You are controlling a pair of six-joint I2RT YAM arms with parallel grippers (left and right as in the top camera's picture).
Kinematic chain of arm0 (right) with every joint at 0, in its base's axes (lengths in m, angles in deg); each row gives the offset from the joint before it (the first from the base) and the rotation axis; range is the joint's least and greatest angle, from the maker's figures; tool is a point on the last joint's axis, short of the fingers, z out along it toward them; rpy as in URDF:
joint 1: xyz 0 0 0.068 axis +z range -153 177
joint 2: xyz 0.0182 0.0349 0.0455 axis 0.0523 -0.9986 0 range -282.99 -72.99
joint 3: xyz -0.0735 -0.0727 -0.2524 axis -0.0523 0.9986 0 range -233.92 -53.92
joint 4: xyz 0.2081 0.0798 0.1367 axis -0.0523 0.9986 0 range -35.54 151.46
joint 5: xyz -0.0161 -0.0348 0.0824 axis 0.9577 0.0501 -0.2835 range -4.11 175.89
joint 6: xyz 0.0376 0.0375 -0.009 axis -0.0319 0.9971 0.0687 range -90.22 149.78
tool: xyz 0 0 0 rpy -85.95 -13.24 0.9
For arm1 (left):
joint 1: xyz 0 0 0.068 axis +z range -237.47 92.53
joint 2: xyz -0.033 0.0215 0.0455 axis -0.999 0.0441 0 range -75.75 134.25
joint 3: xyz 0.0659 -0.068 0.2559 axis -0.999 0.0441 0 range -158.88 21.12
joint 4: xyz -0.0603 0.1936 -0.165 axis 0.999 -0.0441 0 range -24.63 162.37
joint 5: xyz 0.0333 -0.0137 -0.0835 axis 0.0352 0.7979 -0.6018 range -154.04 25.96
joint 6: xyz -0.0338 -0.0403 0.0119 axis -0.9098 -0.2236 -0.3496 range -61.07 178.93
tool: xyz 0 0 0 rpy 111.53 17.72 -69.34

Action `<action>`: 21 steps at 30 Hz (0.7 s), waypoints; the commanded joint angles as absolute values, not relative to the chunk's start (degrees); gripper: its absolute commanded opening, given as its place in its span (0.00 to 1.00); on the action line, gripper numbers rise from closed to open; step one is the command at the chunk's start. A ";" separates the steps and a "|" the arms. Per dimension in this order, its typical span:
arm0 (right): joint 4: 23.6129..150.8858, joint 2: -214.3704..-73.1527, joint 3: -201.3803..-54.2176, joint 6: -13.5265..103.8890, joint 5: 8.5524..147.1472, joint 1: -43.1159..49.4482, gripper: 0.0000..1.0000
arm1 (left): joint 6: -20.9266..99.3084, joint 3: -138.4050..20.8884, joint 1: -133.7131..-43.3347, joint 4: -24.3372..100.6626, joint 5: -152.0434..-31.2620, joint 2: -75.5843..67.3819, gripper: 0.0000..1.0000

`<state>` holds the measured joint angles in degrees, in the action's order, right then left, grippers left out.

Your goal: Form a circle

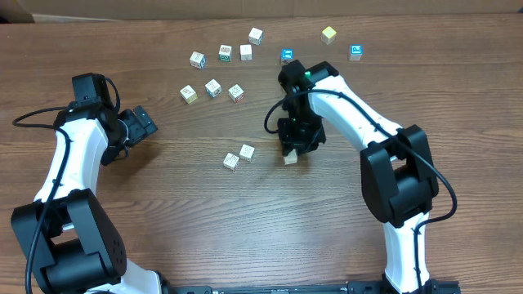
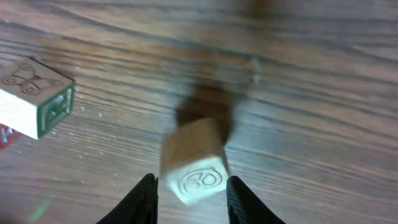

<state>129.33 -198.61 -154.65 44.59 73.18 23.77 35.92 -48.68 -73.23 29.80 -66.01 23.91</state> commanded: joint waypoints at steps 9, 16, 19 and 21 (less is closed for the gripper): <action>128.33 -196.75 -154.37 44.83 75.83 24.31 0.54 | 35.57 -48.88 -73.30 29.76 -66.47 24.28 1.00; 128.79 -196.75 -154.37 53.20 82.17 24.31 0.54 | 35.57 -48.88 -73.30 29.76 -66.47 24.28 0.99; 128.96 -196.75 -154.37 57.20 85.45 24.31 0.52 | 35.57 -48.90 -73.30 29.76 -66.47 24.28 1.00; 129.64 -196.75 -154.37 58.69 87.52 24.31 0.50 | 35.57 -48.88 -73.30 29.76 -66.47 24.28 1.00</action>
